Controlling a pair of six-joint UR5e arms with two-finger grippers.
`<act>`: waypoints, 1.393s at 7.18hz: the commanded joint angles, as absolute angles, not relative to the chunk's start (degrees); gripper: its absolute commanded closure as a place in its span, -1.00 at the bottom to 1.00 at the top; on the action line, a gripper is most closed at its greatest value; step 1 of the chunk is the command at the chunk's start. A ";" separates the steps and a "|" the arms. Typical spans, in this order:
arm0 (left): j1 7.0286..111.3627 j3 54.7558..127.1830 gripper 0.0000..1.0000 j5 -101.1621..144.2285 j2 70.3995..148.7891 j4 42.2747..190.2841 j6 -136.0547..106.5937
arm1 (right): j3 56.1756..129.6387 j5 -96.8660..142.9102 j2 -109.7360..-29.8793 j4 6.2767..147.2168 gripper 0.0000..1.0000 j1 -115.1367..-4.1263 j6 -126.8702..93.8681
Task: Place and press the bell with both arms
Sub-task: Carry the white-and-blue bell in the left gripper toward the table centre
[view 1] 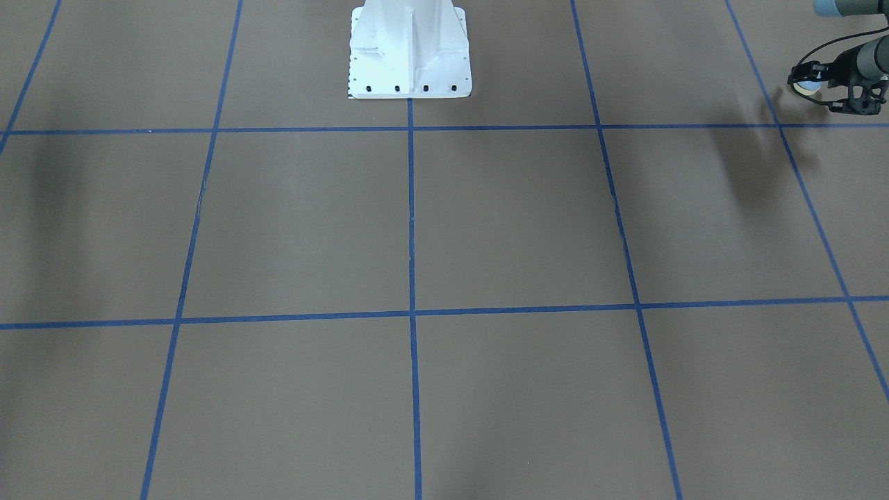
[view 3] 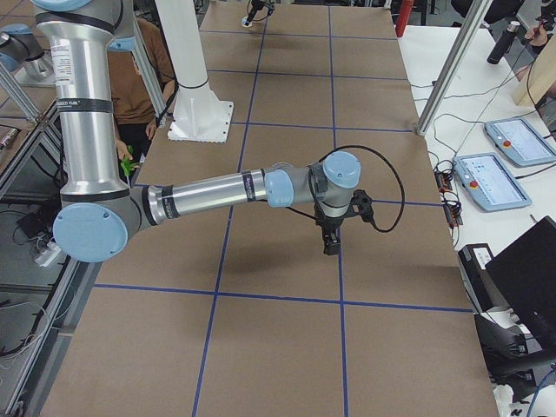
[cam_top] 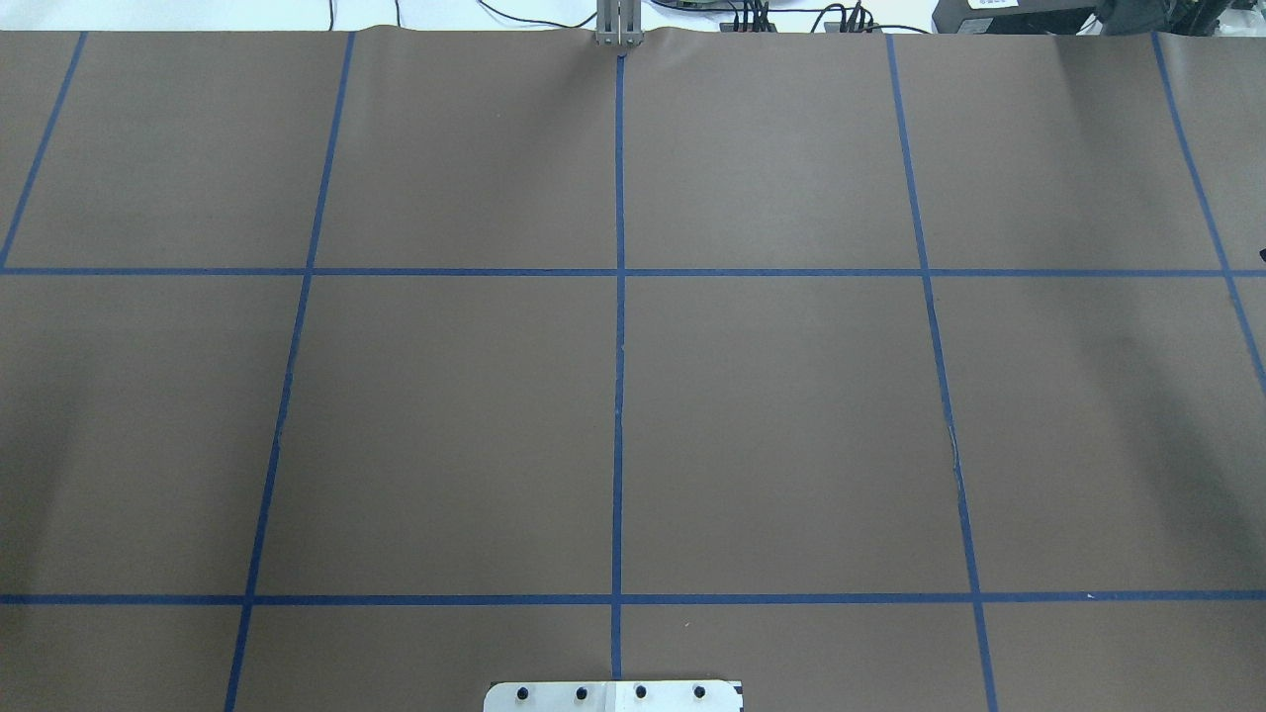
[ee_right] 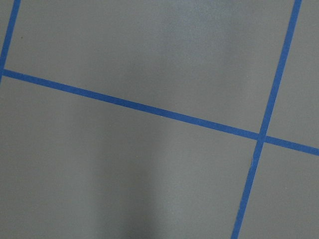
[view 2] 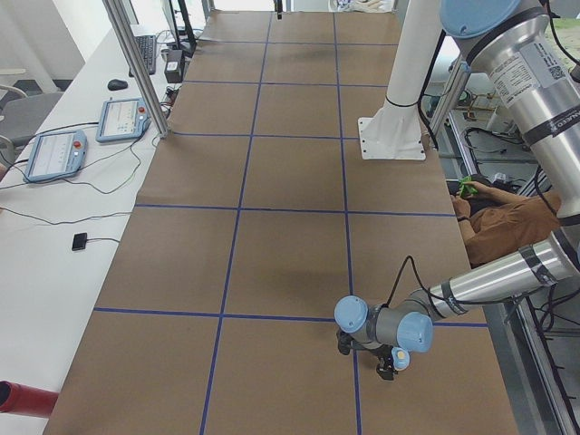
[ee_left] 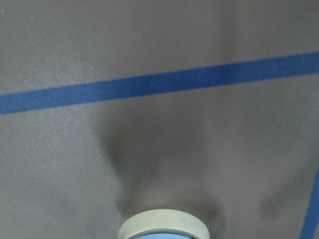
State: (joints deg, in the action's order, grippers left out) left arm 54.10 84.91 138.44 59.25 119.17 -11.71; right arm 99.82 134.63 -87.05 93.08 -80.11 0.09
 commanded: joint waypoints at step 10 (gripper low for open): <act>53.87 95.31 1.00 147.12 62.90 112.22 -12.48 | 100.55 134.56 -86.92 93.08 -1.00 -79.63 0.00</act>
